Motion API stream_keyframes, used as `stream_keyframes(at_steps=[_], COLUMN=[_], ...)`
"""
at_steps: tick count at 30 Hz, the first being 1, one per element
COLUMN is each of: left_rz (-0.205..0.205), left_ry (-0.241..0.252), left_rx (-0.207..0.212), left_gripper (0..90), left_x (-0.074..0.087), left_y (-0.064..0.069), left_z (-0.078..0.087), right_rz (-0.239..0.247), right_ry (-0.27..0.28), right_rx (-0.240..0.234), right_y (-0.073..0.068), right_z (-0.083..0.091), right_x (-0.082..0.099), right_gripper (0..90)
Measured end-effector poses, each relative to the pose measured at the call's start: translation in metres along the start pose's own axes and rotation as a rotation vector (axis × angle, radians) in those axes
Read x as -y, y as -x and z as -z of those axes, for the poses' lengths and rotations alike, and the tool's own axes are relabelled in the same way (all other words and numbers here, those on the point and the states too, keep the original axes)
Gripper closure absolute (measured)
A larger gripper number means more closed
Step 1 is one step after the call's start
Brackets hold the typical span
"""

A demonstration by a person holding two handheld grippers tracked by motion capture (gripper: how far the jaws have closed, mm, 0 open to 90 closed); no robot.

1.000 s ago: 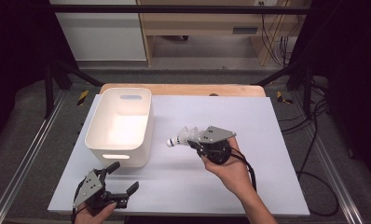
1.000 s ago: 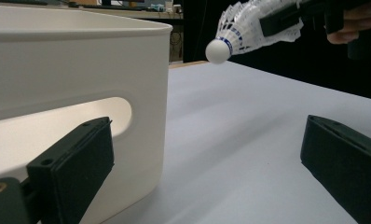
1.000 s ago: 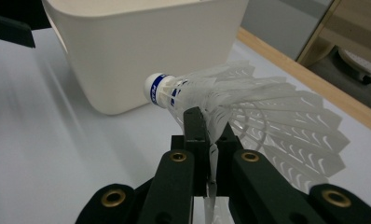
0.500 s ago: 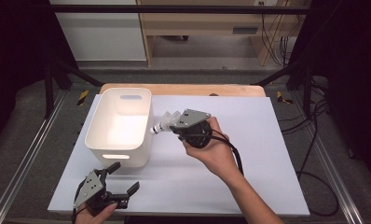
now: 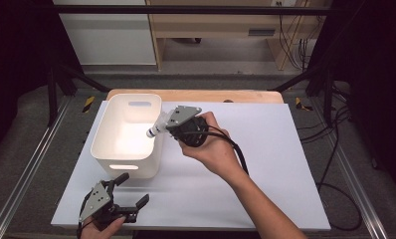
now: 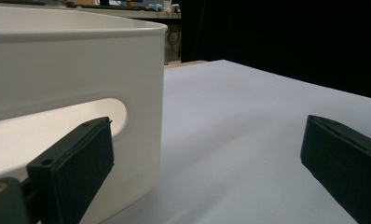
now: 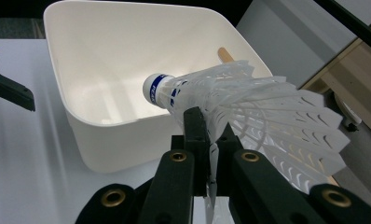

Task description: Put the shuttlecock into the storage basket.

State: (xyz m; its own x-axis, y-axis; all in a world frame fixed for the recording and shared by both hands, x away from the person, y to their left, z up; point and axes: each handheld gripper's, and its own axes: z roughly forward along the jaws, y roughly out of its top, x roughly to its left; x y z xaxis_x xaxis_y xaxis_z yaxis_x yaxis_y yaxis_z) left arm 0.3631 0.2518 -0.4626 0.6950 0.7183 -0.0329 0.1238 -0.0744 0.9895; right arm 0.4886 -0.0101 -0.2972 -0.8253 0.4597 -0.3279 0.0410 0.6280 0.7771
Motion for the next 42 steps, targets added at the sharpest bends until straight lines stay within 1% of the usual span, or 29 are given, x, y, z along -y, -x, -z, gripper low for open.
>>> stream_keyframes(at_steps=[7,13,15,23,24,26,28,29,31,32,34,36,38,42], left_rz=[0.007,0.011,0.011,0.011,0.011,0.011,0.011,0.011,0.011,0.011,0.010,0.010,0.009,0.009], left_ry=[0.005,0.007,0.007,0.008,0.008,0.008,0.008,0.008,0.008,0.009,0.009,0.007,0.008,0.009], left_rx=[0.001,-0.001,-0.001,0.001,0.001,0.001,0.000,-0.001,0.000,0.000,0.000,0.000,0.001,0.001], left_gripper=[2.6,2.6,2.6,2.6,2.6,2.6,2.6,2.6,2.6,2.6,2.6,2.6,2.6,2.6], left_x=[0.000,0.000,0.000,0.000,0.000,0.000,0.000,0.000,0.000,0.000,0.000,0.000,0.000,0.000], left_y=[0.000,-0.001,-0.001,-0.001,-0.001,-0.001,-0.002,-0.002,-0.002,-0.002,-0.002,-0.002,-0.001,-0.001], left_z=[0.000,0.001,0.001,0.000,0.000,0.000,0.001,0.001,0.001,0.001,0.001,0.000,0.000,0.000], right_rz=[0.030,0.050,0.064,0.084,0.086,0.088,0.091,0.092,0.103,0.107,0.107,0.105,0.117,0.120], right_ry=[-0.034,-0.051,-0.063,-0.079,-0.091,-0.082,-0.091,-0.086,-0.098,-0.094,-0.103,-0.097,-0.107,-0.112], right_rx=[-0.010,-0.012,-0.015,-0.028,-0.025,-0.033,-0.030,-0.033,-0.028,-0.033,-0.025,-0.031,-0.024,-0.028], right_y=[0.001,0.002,0.003,0.002,0.002,0.002,0.002,0.002,0.001,0.001,0.000,0.001,0.000,0.000], right_z=[-0.015,-0.025,-0.028,-0.041,-0.041,-0.044,-0.045,-0.047,-0.049,-0.050,-0.051,-0.054,-0.055,-0.056], right_x=[-0.012,-0.021,-0.024,-0.032,-0.033,-0.034,-0.036,-0.036,-0.038,-0.039,-0.040,-0.041,-0.042,-0.042], right_gripper=[88.8,88.8,88.8,88.8,88.8,88.8,88.8,88.8,88.8,88.8,88.8,88.8,88.8,88.8])
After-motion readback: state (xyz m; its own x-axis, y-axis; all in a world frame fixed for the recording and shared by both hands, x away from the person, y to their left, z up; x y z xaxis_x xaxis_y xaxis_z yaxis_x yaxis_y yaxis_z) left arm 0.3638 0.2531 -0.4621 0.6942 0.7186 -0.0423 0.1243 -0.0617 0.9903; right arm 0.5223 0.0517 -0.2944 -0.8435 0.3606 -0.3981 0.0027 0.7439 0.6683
